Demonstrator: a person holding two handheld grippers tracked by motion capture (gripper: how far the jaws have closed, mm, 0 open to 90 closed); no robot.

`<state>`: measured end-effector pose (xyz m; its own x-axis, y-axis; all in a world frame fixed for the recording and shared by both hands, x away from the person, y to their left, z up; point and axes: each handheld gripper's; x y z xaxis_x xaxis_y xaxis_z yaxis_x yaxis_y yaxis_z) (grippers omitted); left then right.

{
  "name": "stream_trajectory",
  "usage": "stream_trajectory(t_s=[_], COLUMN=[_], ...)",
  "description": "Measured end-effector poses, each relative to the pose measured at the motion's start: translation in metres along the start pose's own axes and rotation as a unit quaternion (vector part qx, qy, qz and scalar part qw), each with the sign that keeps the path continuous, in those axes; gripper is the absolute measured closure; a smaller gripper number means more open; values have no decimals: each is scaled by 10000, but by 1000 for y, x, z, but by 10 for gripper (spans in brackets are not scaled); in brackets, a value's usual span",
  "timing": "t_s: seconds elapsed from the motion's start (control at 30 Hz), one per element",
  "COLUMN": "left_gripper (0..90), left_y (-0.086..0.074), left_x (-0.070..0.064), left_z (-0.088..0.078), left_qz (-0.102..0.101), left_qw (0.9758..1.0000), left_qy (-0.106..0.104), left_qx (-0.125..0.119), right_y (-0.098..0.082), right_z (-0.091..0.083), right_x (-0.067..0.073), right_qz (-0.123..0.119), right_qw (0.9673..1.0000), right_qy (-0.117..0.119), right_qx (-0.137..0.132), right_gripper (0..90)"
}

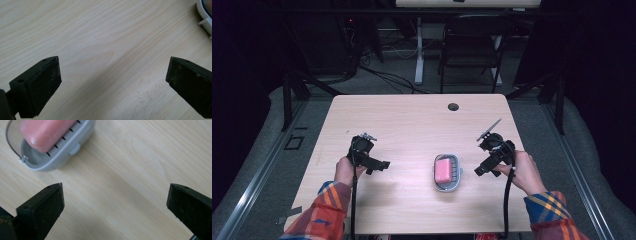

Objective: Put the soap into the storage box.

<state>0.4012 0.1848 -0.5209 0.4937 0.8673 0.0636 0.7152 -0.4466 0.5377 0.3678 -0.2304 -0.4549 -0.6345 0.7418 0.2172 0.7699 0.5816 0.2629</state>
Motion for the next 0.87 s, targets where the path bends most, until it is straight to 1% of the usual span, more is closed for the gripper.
stream_trajectory(t_s=[0.07, 0.2, 0.23, 0.27, 0.3, 0.33, 0.37, 0.4, 0.43, 0.5, 0.57, 0.6, 0.63, 0.67, 0.7, 0.73, 0.77, 0.8, 0.83, 0.87], left_gripper=[0, 0, 0, 0, 0, 0, 0, 0, 0, 0, 0, 0, 0, 0, 0, 0, 0, 0, 0, 0], left_y=[0, 0, 0, 0, 0, 0, 0, 0, 0, 0, 0, 0, 0, 0, 0, 0, 0, 0, 1, 1], left_x=[0, 0, 0, -1, 0, -1, -1, -1, -1, -1, 0, 0, 0, 0, 0, 0, -1, -1, -1, -2], left_z=[0, 0, 0, 0, 0, 0, 0, 0, 0, 0, 0, 0, 0, 0, 0, 0, 0, 0, 0, 1], left_qz=[0, -3, 21, 31, 35, 38, 32, 37, 35, 38, 29, 36, 29, 22, 9, 17, 34, 48, 81, 76], left_qw=[10000, 10000, 10000, 10000, 10000, 10000, 10000, 10000, 10000, 10000, 10000, 10000, 10000, 10000, 10000, 10000, 10000, 10000, 10000, 10000], left_qy=[-4, 7, 3, -2, -6, -9, -13, -13, -14, -14, -14, -10, -13, -12, -17, -32, -31, -32, -29, -27], left_qx=[0, 11, 17, 10, 6, 13, 10, 10, 6, 6, -14, -16, -22, -25, -23, -18, -16, -13, -14, -26], right_y=[-8, -22, -25, -29, -33, -37, -42, -45, -49, -56, -63, -67, -73, -73, -75, -76, -76, -74, -73, -66], right_z=[-1, 0, -1, -2, -2, -2, -1, 0, 2, 4, 6, 8, 13, 13, 16, 18, 19, 19, 19, 16], right_x=[-5, -10, -10, -10, -10, -10, -11, -12, -13, -15, -17, -17, -21, -21, -22, -23, -23, -22, -22, -19], right_qz=[28, 9, -61, -170, -200, -245, -244, -242, -265, -281, -367, -396, -376, -376, -376, -450, -547, -612, -713, -922], right_qw=[10000, 9999, 9997, 9991, 9985, 9982, 9975, 9975, 9968, 9964, 9951, 9945, 9935, 9935, 9936, 9938, 9940, 9940, 9927, 9916], right_qy=[23, -47, -78, -189, -173, -180, -183, -158, -174, -219, -215, -204, -133, -133, -59, -20, -46, -21, 68, 160], right_qx=[-7, -158, -220, -325, -474, -511, -642, -651, -736, -764, -893, -949, -1068, -1068, -1059, -1020, -946, -903, -966, -888], right_gripper=[0, 0, 0, 0, 0, 0, 0, 0, 0, 0, 0, 0, 0, 0, 0, 0, 0, 0, 0, 0])
Point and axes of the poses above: each handheld gripper's, and its own axes: z roughly forward along the jaws, y roughly out of its top, x roughly to its left, and after that the axes turned 14 degrees about y, right-handed
